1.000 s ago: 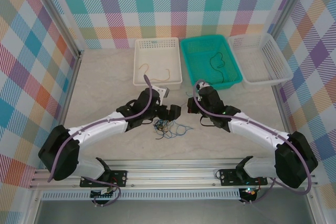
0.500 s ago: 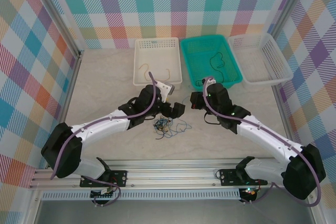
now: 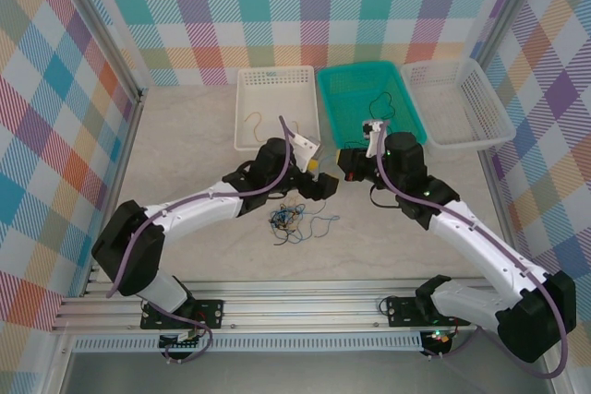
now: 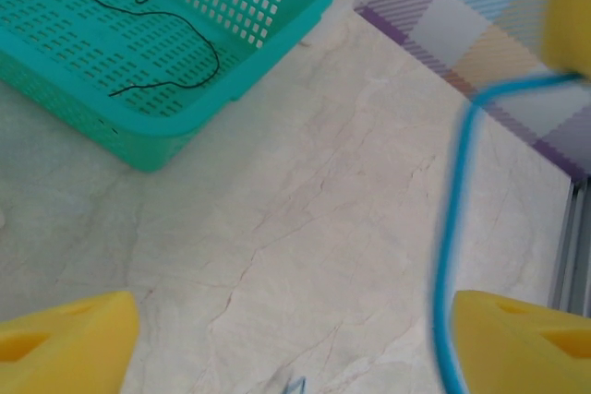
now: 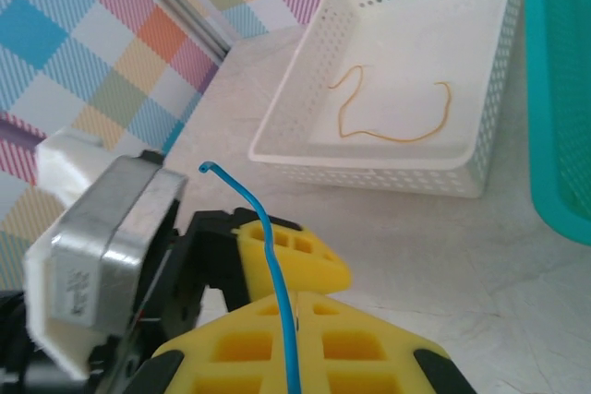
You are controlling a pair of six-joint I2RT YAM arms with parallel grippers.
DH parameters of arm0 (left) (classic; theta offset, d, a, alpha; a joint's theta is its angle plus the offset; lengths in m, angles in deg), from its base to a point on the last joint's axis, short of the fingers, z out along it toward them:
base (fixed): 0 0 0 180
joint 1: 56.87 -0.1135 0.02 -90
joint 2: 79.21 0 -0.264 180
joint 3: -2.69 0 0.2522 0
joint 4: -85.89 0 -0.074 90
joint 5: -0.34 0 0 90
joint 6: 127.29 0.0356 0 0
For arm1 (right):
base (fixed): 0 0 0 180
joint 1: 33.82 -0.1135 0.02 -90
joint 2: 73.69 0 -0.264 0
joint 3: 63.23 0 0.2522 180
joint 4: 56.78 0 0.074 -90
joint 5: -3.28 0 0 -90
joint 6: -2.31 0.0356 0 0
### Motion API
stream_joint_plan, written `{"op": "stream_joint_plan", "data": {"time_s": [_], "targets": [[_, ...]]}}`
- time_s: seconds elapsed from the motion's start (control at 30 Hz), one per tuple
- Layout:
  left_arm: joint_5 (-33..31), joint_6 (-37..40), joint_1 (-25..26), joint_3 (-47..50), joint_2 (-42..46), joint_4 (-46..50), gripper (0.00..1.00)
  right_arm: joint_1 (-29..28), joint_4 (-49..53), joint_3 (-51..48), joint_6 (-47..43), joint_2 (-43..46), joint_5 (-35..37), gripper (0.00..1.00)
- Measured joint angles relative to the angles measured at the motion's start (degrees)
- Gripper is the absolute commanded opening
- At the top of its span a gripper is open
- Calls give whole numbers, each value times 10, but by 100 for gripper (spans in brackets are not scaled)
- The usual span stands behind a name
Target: Untangle the cables
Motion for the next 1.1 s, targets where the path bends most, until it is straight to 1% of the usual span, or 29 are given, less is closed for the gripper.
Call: {"op": "stream_joint_plan", "data": {"time_s": [0.17,0.23,0.37,0.5,0.63,0.83,1.1], "targets": [[-2,-10,-3,-10,-6,-3,49,8,0,0,2,2,-16,0],[-2,-12,-4,-11,-6,-4,45,11,0,0,5,2,-19,0],[-6,-15,-5,-11,-6,-4,45,19,0,0,14,9,-18,0],[-7,-21,-5,-11,-8,-4,45,41,-4,0,21,35,-23,0],[-6,-33,-5,-11,-30,-7,44,56,-9,2,26,59,-23,0],[2,-56,-5,-10,-68,-9,44,71,-27,12,26,69,-18,0],[4,-90,-5,22,-89,-9,51,96,-59,36,22,70,26,0]]}}
